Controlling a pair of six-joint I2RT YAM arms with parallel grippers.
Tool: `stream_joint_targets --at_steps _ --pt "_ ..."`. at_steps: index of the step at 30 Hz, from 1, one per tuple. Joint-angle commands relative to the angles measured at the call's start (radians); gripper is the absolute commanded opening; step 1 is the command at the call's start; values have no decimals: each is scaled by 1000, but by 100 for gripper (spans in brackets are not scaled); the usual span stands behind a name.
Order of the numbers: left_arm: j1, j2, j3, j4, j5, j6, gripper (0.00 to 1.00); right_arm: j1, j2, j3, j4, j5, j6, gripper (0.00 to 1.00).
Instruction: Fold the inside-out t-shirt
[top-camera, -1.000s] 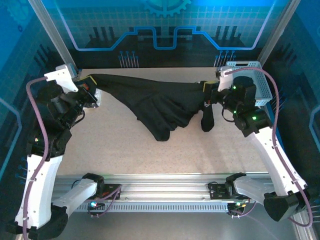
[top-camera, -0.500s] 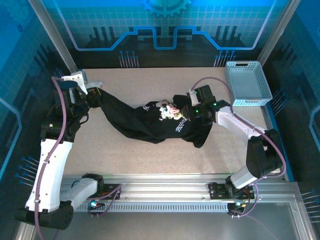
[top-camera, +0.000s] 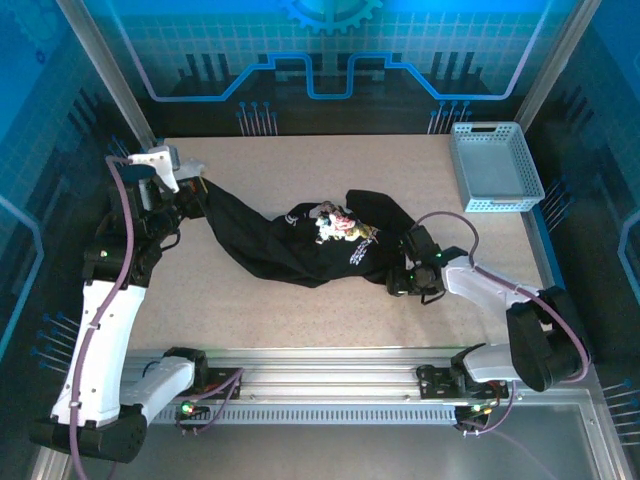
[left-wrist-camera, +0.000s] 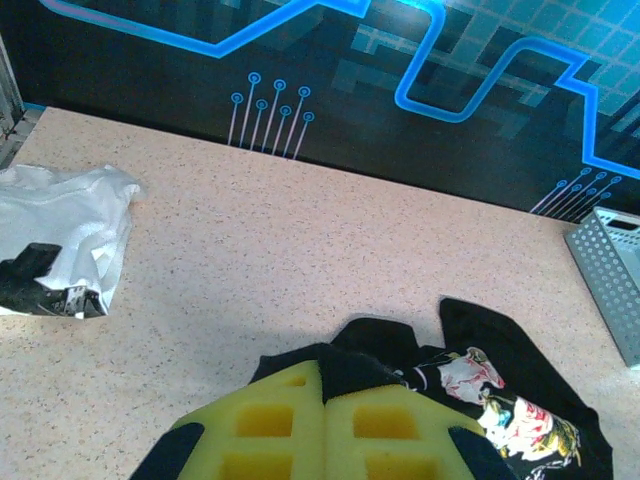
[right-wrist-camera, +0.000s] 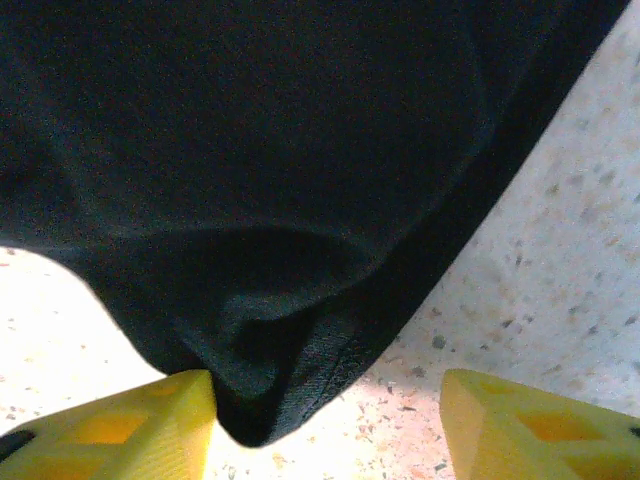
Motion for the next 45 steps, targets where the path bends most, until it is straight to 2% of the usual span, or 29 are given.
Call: stream_joint_targets --at_steps 1,3,4,6,10,13,18,23,26,29,36,38,41,45 --pt "12 -3 -9 38 32 -8 0 7 42 1 76 -59 59 47" --pt "13 -1 -1 36 32 -12 0 4 39 40 87 -34 34 21" --pt "14 1 5 33 30 -12 0 1 13 63 81 -7 15 12" --pt "14 2 20 21 24 -14 0 -23 -61 104 57 29 -25 0" --pt "24 -13 42 12 15 -32 0 -81 -257 202 -23 111 -106 0" --pt "53 -29 77 8 15 -51 0 -120 -352 322 -96 116 -162 0" --pt "146 -23 211 -23 20 -66 0 -155 -388 542 -213 131 -264 0" --pt "238 -2 315 -43 15 -76 0 -199 -348 720 -293 111 -338 0" --pt "246 4 310 -41 23 -76 0 -207 -297 781 -327 46 -361 0" --pt "246 12 236 -37 58 -70 0 -208 -222 752 -281 -37 -363 0" --pt "246 64 55 17 86 -68 0 -243 176 738 -116 -144 -330 1" --pt "245 73 24 40 106 -80 0 -243 290 778 -97 -179 -318 6" --pt "244 91 -2 57 141 -88 0 -242 426 838 -107 -195 -317 20" --pt "244 95 -22 67 150 -83 0 -236 428 804 -119 -154 -330 34"
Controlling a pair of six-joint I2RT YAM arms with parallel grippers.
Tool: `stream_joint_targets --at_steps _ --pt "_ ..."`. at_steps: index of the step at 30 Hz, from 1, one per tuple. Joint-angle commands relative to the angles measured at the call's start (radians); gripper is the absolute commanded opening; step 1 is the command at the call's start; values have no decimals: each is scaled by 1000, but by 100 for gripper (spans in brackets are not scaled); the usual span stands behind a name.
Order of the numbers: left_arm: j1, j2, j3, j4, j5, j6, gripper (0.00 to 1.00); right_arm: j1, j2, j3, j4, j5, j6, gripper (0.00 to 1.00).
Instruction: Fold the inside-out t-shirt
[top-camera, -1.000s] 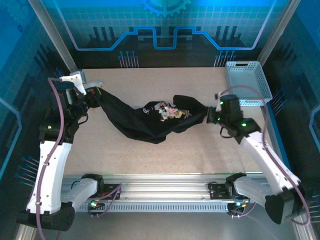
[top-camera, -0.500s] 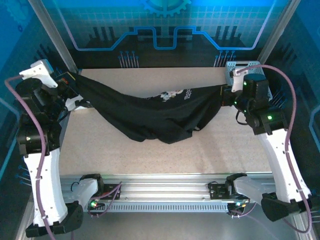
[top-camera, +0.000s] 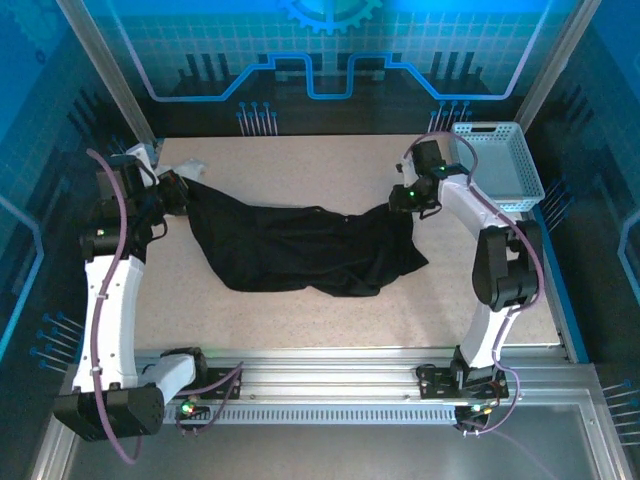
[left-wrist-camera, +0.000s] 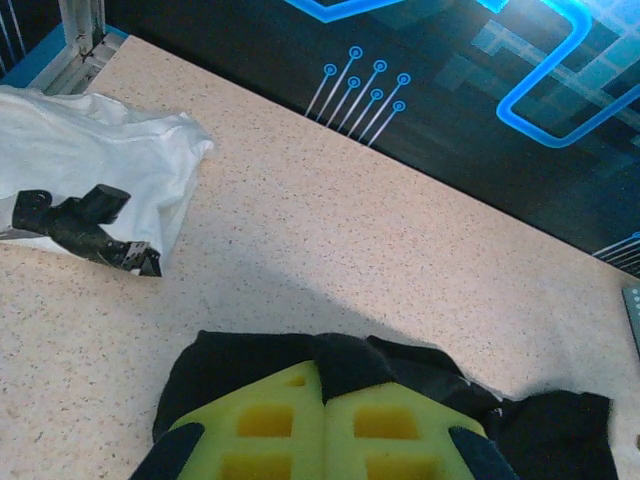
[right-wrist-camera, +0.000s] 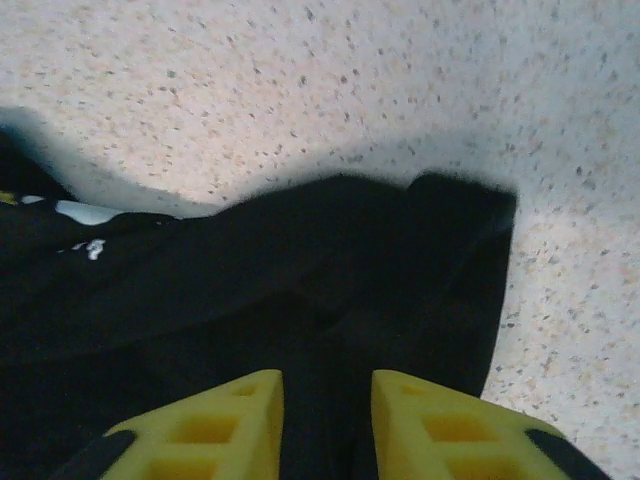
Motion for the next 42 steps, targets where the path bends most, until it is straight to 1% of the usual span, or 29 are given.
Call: stream_joint_targets --at_steps 1,3,6,9,12,17,21,25,28,32,35,37,39,42 --pt "8 -15 -14 64 37 -15 0 -2 -79 -22 17 -7 -3 36" --pt "8 -18 -23 72 46 -15 0 5 -124 -97 27 -4 4 39" --pt "8 -16 -34 83 64 -19 0 21 -161 -208 32 -13 13 41" --pt "8 -16 -40 88 74 -19 0 50 -166 -285 44 -12 35 41" --pt "8 -15 -41 91 79 -20 0 66 -143 -324 54 8 51 40" --pt "8 -13 -49 98 88 -20 0 75 -74 -281 70 34 47 37" --pt "8 -16 -51 103 96 -19 0 100 -5 -201 27 117 25 37" --pt "8 -19 -54 106 95 -18 0 113 43 -167 3 174 13 36" --pt "8 -18 -57 112 103 -19 0 119 61 -155 -5 207 6 30" --pt "8 -15 -56 114 108 -21 0 120 56 -140 -9 228 -3 13" --pt "8 -17 -54 111 108 -23 0 118 2 -136 -13 246 -12 1" --pt "8 -18 -51 108 106 -25 0 109 -67 -144 -7 218 -14 0" --pt "8 -21 -43 101 103 -32 0 80 -159 -155 1 123 -9 0" --pt "10 -29 -34 97 101 -55 0 11 -319 -184 43 -130 12 0"
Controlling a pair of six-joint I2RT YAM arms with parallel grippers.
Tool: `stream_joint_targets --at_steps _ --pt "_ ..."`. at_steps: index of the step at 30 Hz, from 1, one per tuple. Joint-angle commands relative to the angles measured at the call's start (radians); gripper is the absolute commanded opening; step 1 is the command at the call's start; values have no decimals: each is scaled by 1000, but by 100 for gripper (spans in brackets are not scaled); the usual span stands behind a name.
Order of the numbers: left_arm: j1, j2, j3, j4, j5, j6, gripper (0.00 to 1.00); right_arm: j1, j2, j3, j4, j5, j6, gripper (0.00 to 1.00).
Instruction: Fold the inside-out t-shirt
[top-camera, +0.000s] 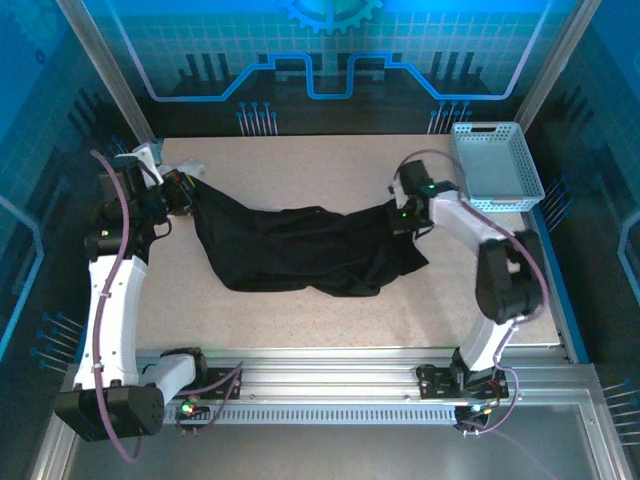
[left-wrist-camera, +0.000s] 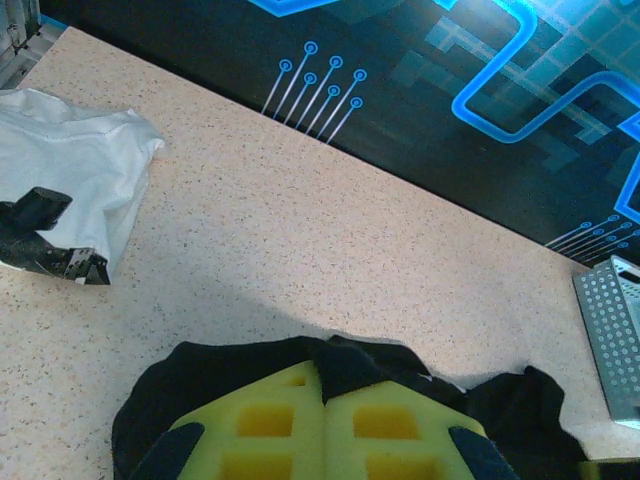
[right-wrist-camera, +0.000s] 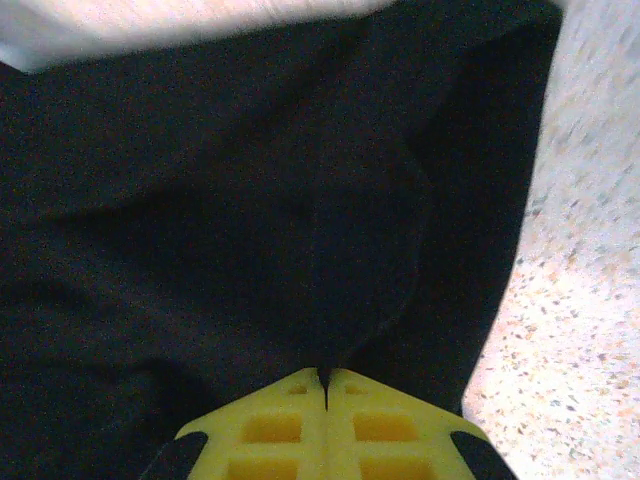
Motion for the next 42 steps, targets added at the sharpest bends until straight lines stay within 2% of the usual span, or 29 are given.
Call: stream_joint_targets --at_steps 1,4,8,14,18,21,24,30,34,37,42 --pt "10 -32 13 21 20 -40 0 -82 -209 -11 41 -300 23 0" --pt "17 -47 19 20 21 -65 0 -126 -310 -8 45 -495 34 0" --pt "56 -80 16 23 34 -109 0 -152 -394 10 23 -685 49 0" --pt "166 -138 46 13 47 -152 0 -158 -454 -26 46 -818 116 0" --pt "188 -149 58 3 12 -136 0 -159 -440 -111 47 -811 123 0" --pt "188 -142 23 19 44 -137 0 -142 -395 -227 153 -801 190 0" --pt "183 -136 -15 39 67 -139 0 -102 -296 -262 211 -771 203 0" --pt "152 -117 -48 56 72 -121 0 -58 -51 -191 259 -726 192 3" --pt "137 -100 -58 67 77 -120 0 -58 61 -121 230 -681 160 8" --pt "130 -92 -57 70 78 -114 0 -57 83 -111 204 -632 119 13" --pt "128 -84 -65 83 81 -109 0 -66 35 -143 176 -567 74 22"
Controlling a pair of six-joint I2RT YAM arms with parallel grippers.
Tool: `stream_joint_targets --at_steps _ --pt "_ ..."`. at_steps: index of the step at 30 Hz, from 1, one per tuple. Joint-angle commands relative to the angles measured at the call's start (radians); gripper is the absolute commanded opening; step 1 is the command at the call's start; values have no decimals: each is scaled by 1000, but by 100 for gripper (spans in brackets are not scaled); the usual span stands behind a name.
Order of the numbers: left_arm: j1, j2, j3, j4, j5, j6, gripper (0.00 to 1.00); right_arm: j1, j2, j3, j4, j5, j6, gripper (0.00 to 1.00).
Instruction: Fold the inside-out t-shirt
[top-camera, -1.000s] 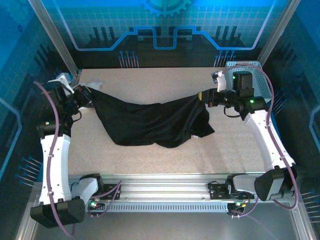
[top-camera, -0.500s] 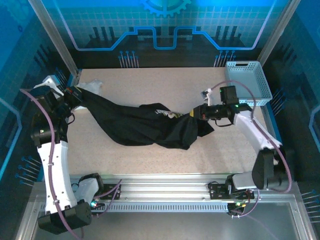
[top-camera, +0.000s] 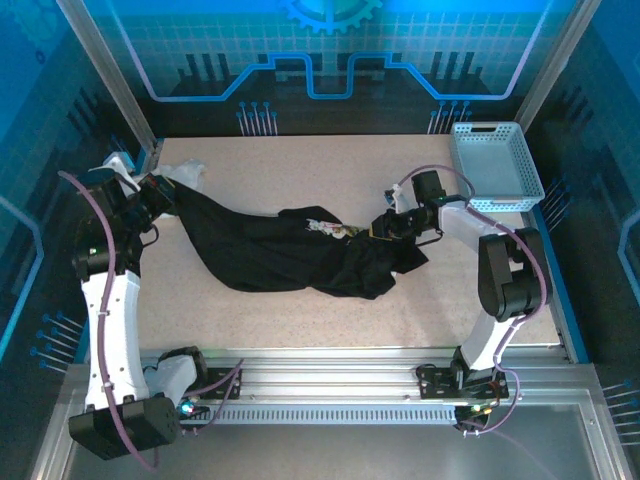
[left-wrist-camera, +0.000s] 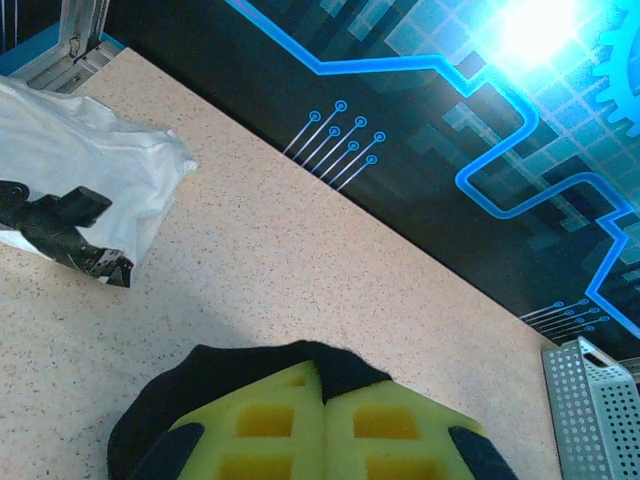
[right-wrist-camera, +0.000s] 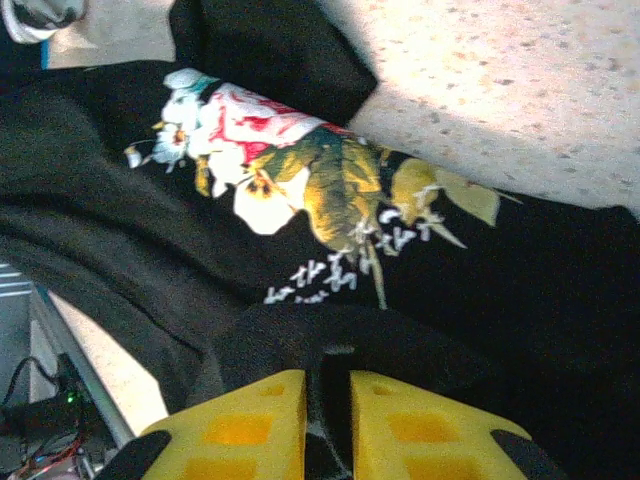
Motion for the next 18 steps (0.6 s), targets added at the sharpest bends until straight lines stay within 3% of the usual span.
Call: stream_joint_targets --at_steps 1,9,18 --pt "-8 4 -12 44 29 14 0 -3 -52 -10 -31 46 -51 24" --pt "-9 7 -22 54 36 18 0 -21 -74 -74 -27 58 -68 35" --pt "-10 7 -28 58 39 17 0 -20 -64 -106 -26 75 -74 38"
